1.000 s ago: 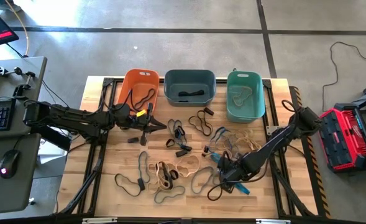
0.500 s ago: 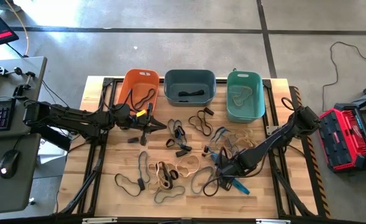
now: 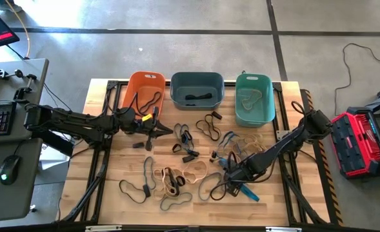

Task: Sort rubber bands into baskets
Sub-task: Put the blue rubber band into the orange bin

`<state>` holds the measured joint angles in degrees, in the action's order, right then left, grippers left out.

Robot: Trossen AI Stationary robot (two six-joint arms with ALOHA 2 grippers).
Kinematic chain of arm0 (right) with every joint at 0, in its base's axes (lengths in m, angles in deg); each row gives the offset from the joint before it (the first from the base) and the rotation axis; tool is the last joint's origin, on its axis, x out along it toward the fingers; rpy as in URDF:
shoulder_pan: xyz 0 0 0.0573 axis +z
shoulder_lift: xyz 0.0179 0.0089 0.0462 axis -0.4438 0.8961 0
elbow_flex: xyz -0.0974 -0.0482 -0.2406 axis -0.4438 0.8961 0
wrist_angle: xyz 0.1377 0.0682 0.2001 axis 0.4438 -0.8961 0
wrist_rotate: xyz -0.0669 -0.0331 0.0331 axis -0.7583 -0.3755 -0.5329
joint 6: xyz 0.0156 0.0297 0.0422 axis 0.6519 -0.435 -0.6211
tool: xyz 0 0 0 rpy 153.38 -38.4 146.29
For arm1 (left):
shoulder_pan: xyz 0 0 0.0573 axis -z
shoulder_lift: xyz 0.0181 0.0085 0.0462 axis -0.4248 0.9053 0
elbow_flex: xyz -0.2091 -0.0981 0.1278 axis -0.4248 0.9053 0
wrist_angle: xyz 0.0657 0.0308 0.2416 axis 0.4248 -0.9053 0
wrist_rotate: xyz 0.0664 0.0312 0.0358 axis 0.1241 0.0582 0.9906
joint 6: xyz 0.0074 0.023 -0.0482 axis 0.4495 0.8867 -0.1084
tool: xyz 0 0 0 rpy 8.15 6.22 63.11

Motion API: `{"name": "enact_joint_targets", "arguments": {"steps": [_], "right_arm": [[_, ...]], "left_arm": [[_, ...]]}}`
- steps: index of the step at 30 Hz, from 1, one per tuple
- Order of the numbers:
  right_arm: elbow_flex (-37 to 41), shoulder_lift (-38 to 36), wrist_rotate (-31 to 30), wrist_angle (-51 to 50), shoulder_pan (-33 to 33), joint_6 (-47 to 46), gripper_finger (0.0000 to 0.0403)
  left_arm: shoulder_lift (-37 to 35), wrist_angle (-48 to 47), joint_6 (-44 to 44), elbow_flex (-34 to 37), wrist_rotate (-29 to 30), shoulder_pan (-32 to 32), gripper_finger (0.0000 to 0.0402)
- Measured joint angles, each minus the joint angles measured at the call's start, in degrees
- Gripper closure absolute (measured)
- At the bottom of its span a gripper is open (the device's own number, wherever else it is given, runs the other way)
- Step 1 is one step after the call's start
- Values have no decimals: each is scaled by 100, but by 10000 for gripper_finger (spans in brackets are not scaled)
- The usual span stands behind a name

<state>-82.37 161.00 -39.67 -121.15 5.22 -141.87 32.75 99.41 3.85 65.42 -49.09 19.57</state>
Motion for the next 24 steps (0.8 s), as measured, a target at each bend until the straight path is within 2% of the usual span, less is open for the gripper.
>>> {"name": "enact_joint_targets", "arguments": {"steps": [5,11,18,24], "right_arm": [[4,0,73,0,40,217,318],[2,0,309,0,18,538,393],[2,-8,293,-47,151,736,400],[0,-228,-70,-507,181,627,401]], "left_arm": [[0,-96,4,0,0,0,392],[0,-88,239,0,0,0,392],[-1,-88,122,0,-1,0,392],[0,-97,99,0,0,-2,392]]}}
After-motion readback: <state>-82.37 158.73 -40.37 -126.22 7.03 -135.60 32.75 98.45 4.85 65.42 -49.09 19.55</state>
